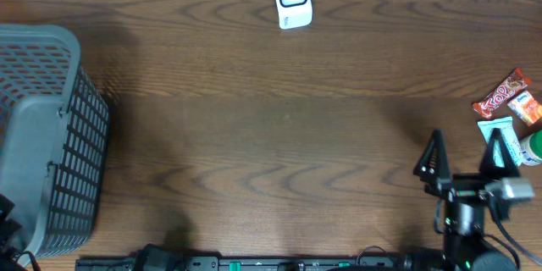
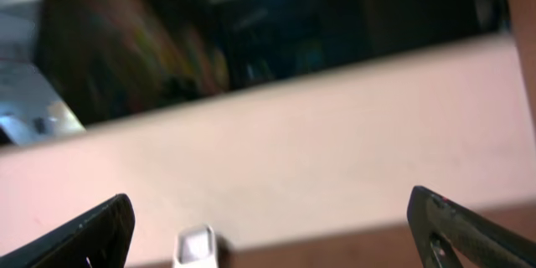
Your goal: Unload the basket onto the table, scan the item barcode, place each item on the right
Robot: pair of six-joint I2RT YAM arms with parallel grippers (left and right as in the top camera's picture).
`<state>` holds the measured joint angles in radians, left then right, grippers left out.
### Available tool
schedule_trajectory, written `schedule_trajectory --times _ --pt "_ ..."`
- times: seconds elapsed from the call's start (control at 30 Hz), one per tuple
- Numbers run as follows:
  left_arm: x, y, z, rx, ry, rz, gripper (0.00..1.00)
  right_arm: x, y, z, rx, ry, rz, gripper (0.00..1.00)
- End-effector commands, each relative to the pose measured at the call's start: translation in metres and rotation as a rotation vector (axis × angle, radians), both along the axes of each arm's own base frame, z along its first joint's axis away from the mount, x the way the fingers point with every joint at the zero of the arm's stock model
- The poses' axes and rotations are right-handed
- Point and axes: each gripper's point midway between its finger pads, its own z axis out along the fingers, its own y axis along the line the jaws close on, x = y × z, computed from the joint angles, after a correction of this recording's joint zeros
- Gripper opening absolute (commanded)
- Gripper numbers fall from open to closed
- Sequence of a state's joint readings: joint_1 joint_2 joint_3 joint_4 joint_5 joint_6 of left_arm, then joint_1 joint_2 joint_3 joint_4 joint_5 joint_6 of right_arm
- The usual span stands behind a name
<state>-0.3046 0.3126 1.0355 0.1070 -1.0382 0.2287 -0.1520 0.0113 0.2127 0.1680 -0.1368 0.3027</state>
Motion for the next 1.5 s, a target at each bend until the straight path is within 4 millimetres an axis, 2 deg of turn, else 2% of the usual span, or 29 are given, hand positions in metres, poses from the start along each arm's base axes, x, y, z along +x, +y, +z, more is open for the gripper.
schedule_trajectory --times 0.0,0.13,0.27,0.3,1.23,1.3,1.37,1.47 --pt "0.002 0.000 -0.002 -0.008 0.003 0.004 0.88 0.016 -0.014 -0.047 0.044 0.103 -0.066 0.99" --pt "0.002 0.000 -0.002 -0.008 0.003 0.004 0.88 0.028 -0.021 -0.103 0.068 0.260 -0.094 0.99" --pt "0.002 0.000 -0.002 -0.008 0.003 0.004 0.88 0.031 -0.021 -0.151 0.084 0.428 -0.096 0.99" --pt "0.002 0.000 -0.002 -0.008 0.004 0.004 0.88 0.030 -0.021 -0.158 0.086 0.453 -0.098 0.99" --pt "0.000 0.002 -0.004 -0.017 0.014 0.022 0.88 0.031 -0.022 -0.157 0.087 0.451 -0.102 0.99" --pt "-0.003 0.008 -0.012 -0.057 0.033 0.061 0.88 0.031 -0.022 -0.157 0.087 0.451 -0.102 0.99" --pt "0.009 0.003 -0.029 -0.057 0.108 0.039 0.88 0.031 -0.022 -0.157 0.087 0.451 -0.102 0.99" --pt "0.050 -0.025 -0.081 -0.014 0.331 -0.162 0.88 0.031 -0.022 -0.157 0.087 0.451 -0.102 0.99"
